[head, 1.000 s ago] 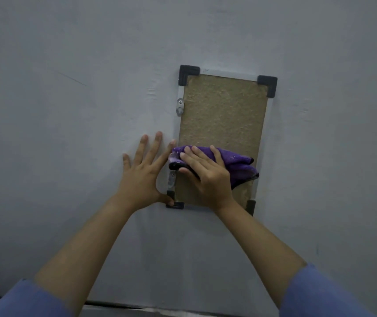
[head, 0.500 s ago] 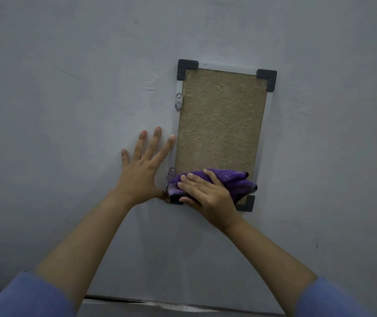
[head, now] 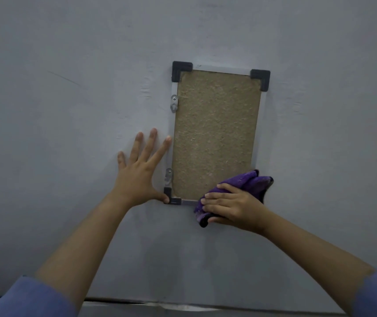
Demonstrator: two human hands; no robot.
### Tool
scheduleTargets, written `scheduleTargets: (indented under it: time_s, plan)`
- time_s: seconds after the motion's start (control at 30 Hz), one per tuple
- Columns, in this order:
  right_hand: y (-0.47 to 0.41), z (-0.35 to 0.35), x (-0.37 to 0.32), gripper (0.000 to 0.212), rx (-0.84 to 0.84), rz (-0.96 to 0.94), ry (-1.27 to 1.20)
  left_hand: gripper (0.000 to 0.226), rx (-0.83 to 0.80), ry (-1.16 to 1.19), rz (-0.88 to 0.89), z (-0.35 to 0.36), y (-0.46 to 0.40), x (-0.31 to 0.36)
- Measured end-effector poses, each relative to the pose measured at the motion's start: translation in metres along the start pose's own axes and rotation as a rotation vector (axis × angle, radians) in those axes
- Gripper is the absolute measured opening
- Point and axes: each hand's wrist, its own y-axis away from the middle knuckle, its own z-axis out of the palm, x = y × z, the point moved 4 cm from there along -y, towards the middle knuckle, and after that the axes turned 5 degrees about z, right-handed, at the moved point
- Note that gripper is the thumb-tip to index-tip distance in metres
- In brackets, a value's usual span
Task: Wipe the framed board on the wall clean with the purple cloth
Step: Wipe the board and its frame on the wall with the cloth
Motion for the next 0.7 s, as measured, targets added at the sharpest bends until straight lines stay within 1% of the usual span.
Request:
scheduleTargets:
  time_s: [0.1, 0.13, 0.17, 0.2, 0.27, 0.37, 0.4, 0.43, 0.47, 0.5, 0.57, 0.6, 0.63, 0.67, 0.7]
  plan:
    - [0.021, -0.015, 0.006, 0.039, 0.013, 0.048, 0.036, 0.141, 0.001, 0.019, 0.003, 0.0, 0.001, 0.0]
    - [0.027, -0.021, 0.008, 0.04, 0.027, 0.1, 0.03, 0.141, 0.001, 0.027, 0.004, -0.001, 0.001, 0.0]
    - [0.03, -0.028, 0.01, 0.04, 0.057, 0.193, -0.003, 0.141, 0.004, 0.035, 0.005, -0.001, 0.002, 0.0]
    - [0.033, -0.037, 0.013, 0.039, 0.1, 0.339, -0.07, 0.141, 0.008, 0.042, 0.005, -0.002, 0.002, 0.001]
    - [0.036, -0.058, 0.026, 0.032, 0.228, 0.747, -0.267, 0.141, 0.009, 0.042, 0.003, -0.003, 0.002, 0.003]
    - [0.042, -0.08, 0.054, 0.042, 0.522, 1.329, -0.484, 0.143, 0.009, 0.03, -0.001, -0.003, 0.003, 0.004]
    - [0.041, -0.088, 0.064, 0.044, 0.626, 1.452, -0.543, 0.143, 0.008, 0.029, -0.002, -0.003, 0.003, 0.005]
    - [0.035, -0.097, 0.074, 0.046, 0.722, 1.508, -0.561, 0.144, 0.007, 0.025, -0.002, -0.003, 0.003, 0.005]
    - [0.025, -0.108, 0.084, 0.048, 0.796, 1.495, -0.519, 0.144, 0.004, 0.017, -0.003, -0.003, 0.003, 0.006]
    - [0.011, -0.121, 0.093, 0.048, 0.857, 1.437, -0.453, 0.144, -0.001, 0.009, -0.004, -0.003, 0.002, 0.007]
    - [-0.025, -0.145, 0.108, 0.044, 0.959, 1.254, -0.313, 0.143, -0.003, 0.0, -0.009, -0.003, 0.001, 0.009]
    - [-0.044, -0.152, 0.113, 0.041, 0.982, 1.157, -0.233, 0.144, -0.001, 0.002, -0.013, -0.003, 0.001, 0.009]
    - [-0.063, -0.156, 0.117, 0.036, 0.972, 1.061, -0.15, 0.144, 0.002, 0.007, -0.016, -0.002, 0.002, 0.009]
    - [-0.079, -0.155, 0.121, 0.033, 0.926, 0.955, -0.086, 0.143, 0.005, 0.013, -0.018, -0.002, 0.002, 0.009]
    - [-0.094, -0.15, 0.125, 0.03, 0.834, 0.845, -0.039, 0.143, 0.007, 0.017, -0.021, -0.001, 0.003, 0.009]
